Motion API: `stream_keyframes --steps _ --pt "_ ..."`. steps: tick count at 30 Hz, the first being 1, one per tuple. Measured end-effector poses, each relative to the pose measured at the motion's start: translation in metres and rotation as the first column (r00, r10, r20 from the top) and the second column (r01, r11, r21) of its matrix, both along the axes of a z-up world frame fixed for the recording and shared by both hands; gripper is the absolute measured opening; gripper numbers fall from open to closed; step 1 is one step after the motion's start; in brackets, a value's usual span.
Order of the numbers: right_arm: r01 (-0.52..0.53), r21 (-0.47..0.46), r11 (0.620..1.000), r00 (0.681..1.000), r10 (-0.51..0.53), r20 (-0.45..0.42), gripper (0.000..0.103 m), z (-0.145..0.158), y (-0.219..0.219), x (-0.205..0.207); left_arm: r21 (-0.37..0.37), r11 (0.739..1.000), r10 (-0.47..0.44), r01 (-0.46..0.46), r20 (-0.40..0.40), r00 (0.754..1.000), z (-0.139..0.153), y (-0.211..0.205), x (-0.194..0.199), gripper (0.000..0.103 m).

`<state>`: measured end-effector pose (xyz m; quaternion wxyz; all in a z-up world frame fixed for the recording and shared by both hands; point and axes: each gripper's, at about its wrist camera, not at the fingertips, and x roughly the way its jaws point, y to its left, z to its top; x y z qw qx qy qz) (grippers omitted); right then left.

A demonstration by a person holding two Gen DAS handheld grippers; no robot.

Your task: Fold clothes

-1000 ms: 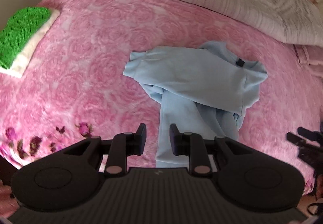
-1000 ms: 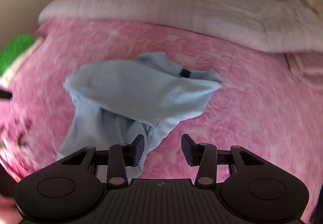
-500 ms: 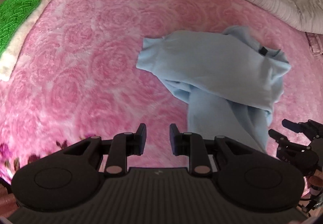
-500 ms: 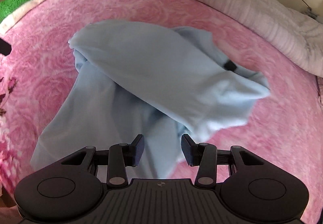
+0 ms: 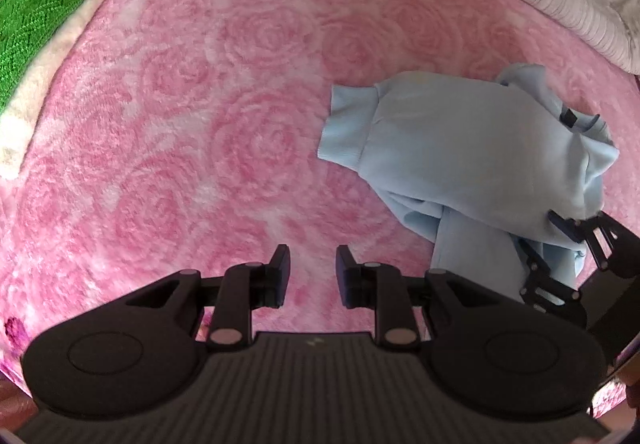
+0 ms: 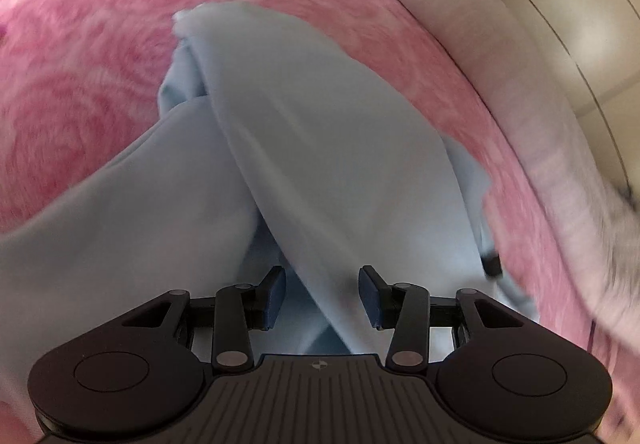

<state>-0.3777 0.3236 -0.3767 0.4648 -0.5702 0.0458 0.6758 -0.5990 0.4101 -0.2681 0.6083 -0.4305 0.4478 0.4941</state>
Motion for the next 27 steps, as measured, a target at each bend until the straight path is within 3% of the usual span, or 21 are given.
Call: stream_keyframes --steps 1,2,3,5,7,8,11,13,16,18,19,21,23,24,27 --pt "-0.021 0.006 1.000 1.000 0.021 0.002 0.008 -0.001 0.001 0.001 -0.004 1.000 0.000 0.000 0.000 1.000 0.000 -0.001 0.002 0.021" --pt "-0.017 0.009 1.000 1.000 0.017 -0.020 0.003 0.001 0.003 0.004 -0.009 1.000 0.000 0.000 0.000 1.000 0.000 -0.002 0.005 0.021" --pt "0.000 0.020 1.000 0.998 0.001 -0.060 0.002 0.006 0.005 0.010 -0.013 1.000 0.000 0.000 -0.001 1.000 -0.001 -0.003 0.007 0.021" --pt "0.104 0.014 0.994 0.969 -0.098 -0.228 0.002 0.027 0.011 0.038 -0.017 1.000 -0.004 0.004 -0.001 1.000 0.000 -0.004 0.013 0.021" --pt "0.205 -0.009 0.979 0.901 -0.192 -0.389 0.001 0.048 0.017 0.066 -0.010 1.000 -0.017 0.017 -0.003 1.000 0.005 -0.005 0.022 0.021" --pt "0.292 -0.037 0.956 0.828 -0.272 -0.491 0.001 0.061 0.020 0.092 -0.005 1.000 -0.022 0.022 -0.004 1.000 0.007 -0.005 0.026 0.021" --pt "0.526 -0.111 0.843 0.547 -0.435 -0.715 0.001 0.101 0.014 0.175 0.013 0.999 -0.033 0.033 0.001 0.999 0.017 -0.005 0.040 0.021" --pt "0.657 -0.155 0.737 0.341 -0.475 -0.811 0.001 0.125 -0.002 0.236 0.023 0.999 -0.031 0.030 0.015 0.999 0.023 -0.005 0.049 0.021" --pt "0.807 -0.238 0.541 0.067 -0.484 -0.873 0.001 0.143 -0.044 0.330 0.032 0.999 -0.028 0.027 0.034 0.999 0.031 -0.008 0.064 0.021" --pt "0.868 -0.325 0.376 -0.120 -0.476 -0.871 0.001 0.141 -0.078 0.389 0.031 0.999 -0.034 0.033 0.039 0.999 0.033 -0.011 0.077 0.021" --pt "0.885 -0.388 0.258 -0.227 -0.488 -0.843 0.001 0.133 -0.095 0.414 0.029 0.999 -0.037 0.036 0.041 0.998 0.034 -0.013 0.083 0.021" --pt "0.798 -0.599 -0.061 -0.526 -0.554 -0.645 0.001 0.098 -0.128 0.466 0.017 0.999 -0.043 0.043 0.049 0.998 0.032 -0.018 0.096 0.021" --pt "0.597 -0.749 -0.286 -0.756 -0.514 -0.406 0.004 0.062 -0.159 0.488 0.001 0.999 -0.042 0.042 0.058 0.997 0.029 -0.025 0.106 0.021" --pt "0.474 -0.790 -0.388 -0.840 -0.468 -0.274 0.004 0.044 -0.174 0.498 -0.007 0.999 -0.039 0.040 0.063 0.997 0.027 -0.028 0.111 0.021" --pt "0.465 -0.782 -0.415 -0.843 -0.477 -0.248 0.005 0.034 -0.192 0.499 -0.031 0.999 -0.028 0.030 0.074 0.997 0.024 -0.038 0.122 0.021"
